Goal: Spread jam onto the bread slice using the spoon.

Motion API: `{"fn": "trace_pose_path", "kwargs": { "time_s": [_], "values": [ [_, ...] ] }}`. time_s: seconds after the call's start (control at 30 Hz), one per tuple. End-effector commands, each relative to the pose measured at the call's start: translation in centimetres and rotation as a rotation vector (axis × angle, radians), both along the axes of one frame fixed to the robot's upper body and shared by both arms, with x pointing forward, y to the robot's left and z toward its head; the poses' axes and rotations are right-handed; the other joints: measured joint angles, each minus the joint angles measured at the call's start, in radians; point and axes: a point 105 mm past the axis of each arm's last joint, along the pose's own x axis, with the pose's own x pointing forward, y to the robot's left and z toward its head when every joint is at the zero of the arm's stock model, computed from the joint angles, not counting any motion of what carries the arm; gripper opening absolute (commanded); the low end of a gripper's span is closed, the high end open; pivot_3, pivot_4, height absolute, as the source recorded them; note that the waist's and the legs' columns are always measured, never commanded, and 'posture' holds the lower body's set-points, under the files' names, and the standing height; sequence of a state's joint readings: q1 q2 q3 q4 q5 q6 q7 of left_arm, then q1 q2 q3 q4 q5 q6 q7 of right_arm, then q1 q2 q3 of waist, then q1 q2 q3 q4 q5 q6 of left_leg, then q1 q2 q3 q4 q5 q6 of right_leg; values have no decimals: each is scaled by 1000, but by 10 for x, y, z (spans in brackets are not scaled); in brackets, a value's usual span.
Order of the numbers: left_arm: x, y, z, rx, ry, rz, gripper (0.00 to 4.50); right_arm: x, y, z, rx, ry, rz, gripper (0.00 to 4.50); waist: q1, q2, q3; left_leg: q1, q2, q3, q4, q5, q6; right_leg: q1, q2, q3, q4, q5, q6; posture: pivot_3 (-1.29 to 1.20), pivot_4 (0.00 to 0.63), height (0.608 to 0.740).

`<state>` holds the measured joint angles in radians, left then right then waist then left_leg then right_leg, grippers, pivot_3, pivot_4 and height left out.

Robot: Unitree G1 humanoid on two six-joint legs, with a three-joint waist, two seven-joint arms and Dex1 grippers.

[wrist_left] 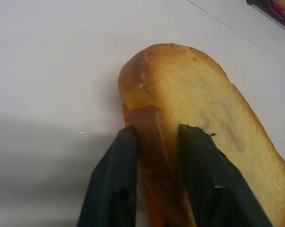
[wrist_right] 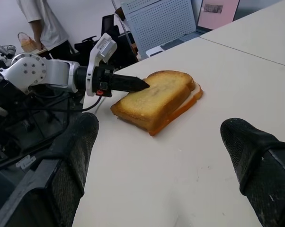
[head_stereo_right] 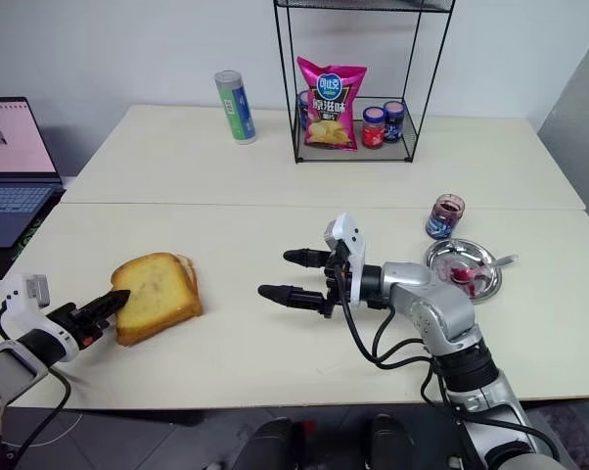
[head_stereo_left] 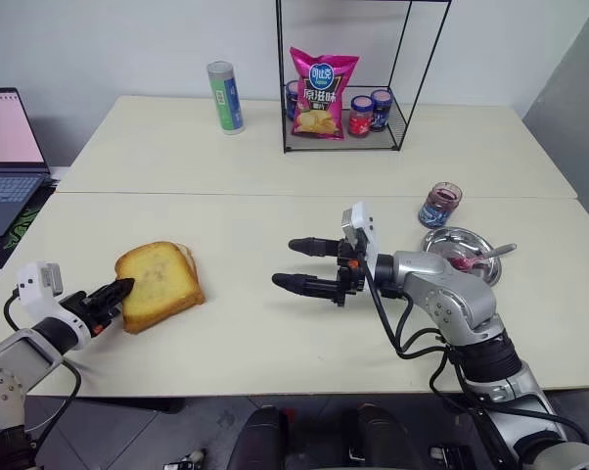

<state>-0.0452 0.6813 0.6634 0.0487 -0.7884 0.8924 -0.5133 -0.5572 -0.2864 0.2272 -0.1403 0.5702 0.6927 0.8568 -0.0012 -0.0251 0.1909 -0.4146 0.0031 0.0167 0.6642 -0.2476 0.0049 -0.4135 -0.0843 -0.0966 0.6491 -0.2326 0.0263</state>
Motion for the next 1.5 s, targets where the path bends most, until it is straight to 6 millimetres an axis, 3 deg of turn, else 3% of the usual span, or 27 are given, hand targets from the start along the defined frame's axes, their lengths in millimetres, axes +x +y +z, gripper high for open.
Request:
{"fn": "trace_pose_path", "kwargs": {
  "time_s": [0.03, 0.1, 0.27, 0.33, 0.4, 0.43, 0.57, 0.73, 0.83, 1.03, 1.17, 1.3, 1.5],
  "values": [
    [0, 1, 21, 35, -75, 3, 231, 1, -3, 10, 21, -41, 6, 4500, 0, 0, 0, 0, 0, 0, 0, 0, 0, 0, 0, 0, 0, 0, 0, 0, 150, 740],
    [1, 0, 27, 42, -94, 3, 18, 3, -4, 10, 20, -43, -2, 4500, 0, 0, 0, 0, 0, 0, 0, 0, 0, 0, 0, 0, 0, 0, 0, 0, 150, 740],
    [6, 1, 52, 54, -171, 20, 18, 7, -7, 13, 23, -46, -17, 4500, 1, 0, 0, 0, 0, 0, 0, 0, 0, 0, 0, 0, 0, 0, 0, 0, 150, 740],
    [9, -9, 73, 31, -234, -22, 18, 8, -11, 15, 20, -51, -23, 4500, 0, 0, 0, 0, 0, 0, 0, 0, 0, 0, 0, 0, 0, 0, 0, 0, 150, 740],
    [14, -34, 105, 21, -334, -137, 18, 15, -22, 22, 17, -63, -51, 4500, 7, 0, 0, 0, 0, 0, 0, 0, 0, 0, 0, -1, 0, 0, 0, 0, 150, 740],
    [20, -57, 119, 24, -371, -229, 18, 19, -30, 27, 19, -67, -77, 4500, 11, -1, 0, -1, 0, -1, 1, 0, 0, 0, 0, -2, 0, 0, 0, 0, 150, 740],
    [35, -117, 134, -5, -416, -427, 18, 26, -52, 41, 14, -88, -137, 4500, 22, -1, 0, 0, -2, -1, 2, 1, 0, 3, 0, -2, -1, 1, 0, 0, 150, 740],
    [57, -160, 117, -1, -364, -496, 18, 24, -78, 52, -32, -122, -192, 4500, 15, -1, 0, 1, -3, 0, 1, 1, 1, 3, 0, 1, -1, 1, 1, 0, 150, 740],
    [69, -192, 96, -36, -305, -554, 18, 20, -93, 53, -70, -122, -225, 4500, 16, -1, 0, 0, -3, 1, 0, 1, 1, 3, 0, 0, -1, 1, 1, 0, 150, 740],
    [86, -234, 58, -35, -214, -614, 18, 9, -100, 48, -97, -105, -243, 4500, 14, -1, 0, 0, -2, 2, 0, 1, 1, 3, 3, 1, -1, 1, 1, 0, 150, 740],
    [110, -243, 22, 94, -120, -559, 18, 9, -98, 40, -87, -85, -283, 4500, 23, -1, 0, 1, -3, 2, 1, 1, 2, 4, 4, 0, -1, 1, 1, 0, 150, 740],
    [115, -256, 7, 172, -103, -595, 18, 10, -97, 32, -98, -89, -309, 4500, 22, -1, 0, 1, -3, 3, 1, 2, 3, 3, 4, 2, -1, 1, 1, 0, 150, 740],
    [117, -259, -5, 262, -98, -628, 18, 16, -104, 25, -112, -94, -370, 4500, 26, -1, 0, 0, -3, 3, 1, 2, 3, 3, 4, 1, -1, 1, 1, 0, 150, 740]
  ]
}}
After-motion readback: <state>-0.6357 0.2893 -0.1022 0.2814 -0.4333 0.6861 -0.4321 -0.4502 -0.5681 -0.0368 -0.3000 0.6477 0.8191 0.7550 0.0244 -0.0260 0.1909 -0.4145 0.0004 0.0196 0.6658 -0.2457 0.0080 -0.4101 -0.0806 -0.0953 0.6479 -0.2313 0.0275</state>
